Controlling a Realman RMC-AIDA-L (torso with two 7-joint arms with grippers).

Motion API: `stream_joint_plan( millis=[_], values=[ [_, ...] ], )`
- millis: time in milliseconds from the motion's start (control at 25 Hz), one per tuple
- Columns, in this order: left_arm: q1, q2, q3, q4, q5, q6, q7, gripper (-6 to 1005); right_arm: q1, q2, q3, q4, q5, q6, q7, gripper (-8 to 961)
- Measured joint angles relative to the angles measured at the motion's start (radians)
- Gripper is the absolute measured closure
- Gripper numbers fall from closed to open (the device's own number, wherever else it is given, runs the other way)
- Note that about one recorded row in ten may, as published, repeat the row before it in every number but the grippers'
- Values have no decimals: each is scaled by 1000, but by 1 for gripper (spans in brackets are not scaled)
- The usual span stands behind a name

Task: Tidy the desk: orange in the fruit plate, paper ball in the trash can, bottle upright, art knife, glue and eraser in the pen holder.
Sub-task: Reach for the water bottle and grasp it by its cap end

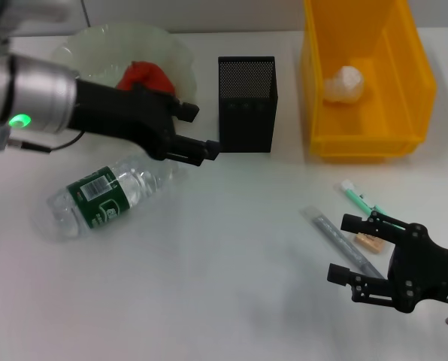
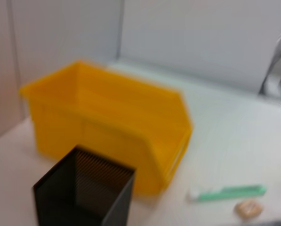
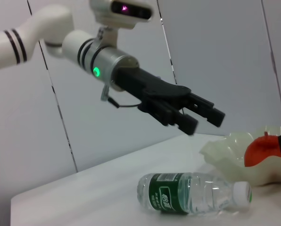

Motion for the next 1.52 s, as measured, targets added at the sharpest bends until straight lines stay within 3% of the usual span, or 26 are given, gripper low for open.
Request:
stream_joint_plan(
  millis=[120,160,320,520,720,1520],
  values=[
    [-92,-3,100,27,189,-3,-147,249,4,0,1,8,0,1,-1,122],
    [-92,-3,100,27,189,-3,-147,250,6,0,0,12,0,2,-1,122],
    [-167,-12,297,-3,417,-106,-310,251,16,1,-5,30,0,3,-2,121],
    [-176,-12,393,-13,484,-178,-377,253,14,1,-5,32,-1,3,-2,121],
    [-174,-12,424,-23,536,-199,-442,255,15,1,-6,33,-2,3,-2,122],
    [-196,-12,453,-140,552,-277,-435,262,32,1,-6,71,-3,26,-2,121]
  ],
)
